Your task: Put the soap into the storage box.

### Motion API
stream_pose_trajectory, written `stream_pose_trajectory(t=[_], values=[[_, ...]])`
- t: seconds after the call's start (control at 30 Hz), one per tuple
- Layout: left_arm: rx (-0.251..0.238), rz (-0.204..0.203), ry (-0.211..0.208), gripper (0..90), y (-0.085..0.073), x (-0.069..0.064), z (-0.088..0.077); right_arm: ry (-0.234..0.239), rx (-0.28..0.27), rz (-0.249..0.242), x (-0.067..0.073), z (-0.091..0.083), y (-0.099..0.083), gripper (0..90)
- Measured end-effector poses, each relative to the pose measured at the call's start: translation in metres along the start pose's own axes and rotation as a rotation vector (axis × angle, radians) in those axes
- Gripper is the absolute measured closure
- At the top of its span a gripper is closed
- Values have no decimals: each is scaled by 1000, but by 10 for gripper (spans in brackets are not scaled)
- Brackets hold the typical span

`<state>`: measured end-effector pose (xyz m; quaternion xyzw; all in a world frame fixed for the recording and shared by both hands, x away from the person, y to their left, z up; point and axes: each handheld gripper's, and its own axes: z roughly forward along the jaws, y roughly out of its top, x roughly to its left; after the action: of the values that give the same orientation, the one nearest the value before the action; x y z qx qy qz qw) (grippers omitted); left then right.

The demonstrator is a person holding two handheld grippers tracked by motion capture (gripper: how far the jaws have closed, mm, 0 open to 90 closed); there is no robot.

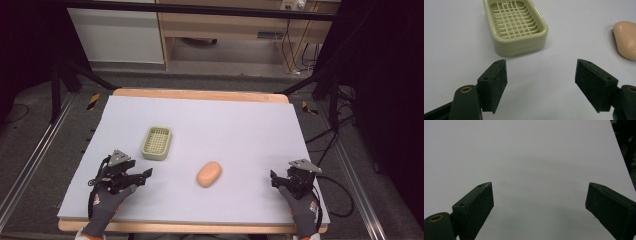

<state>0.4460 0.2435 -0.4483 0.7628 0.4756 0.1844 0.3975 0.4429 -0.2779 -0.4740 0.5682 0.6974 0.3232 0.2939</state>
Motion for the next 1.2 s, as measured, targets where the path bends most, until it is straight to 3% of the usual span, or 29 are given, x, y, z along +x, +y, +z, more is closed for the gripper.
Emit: stream_pose_trajectory(t=[0.5,0.67,1.2], values=[[25,38,-40,243,5,-19,5,0,7,-12,1,1,0,83],[27,55,-53,241,10,-25,6,4,11,4,1,1,1,81],[31,127,-89,234,36,-42,5,6,8,3,2,1,1,79]])
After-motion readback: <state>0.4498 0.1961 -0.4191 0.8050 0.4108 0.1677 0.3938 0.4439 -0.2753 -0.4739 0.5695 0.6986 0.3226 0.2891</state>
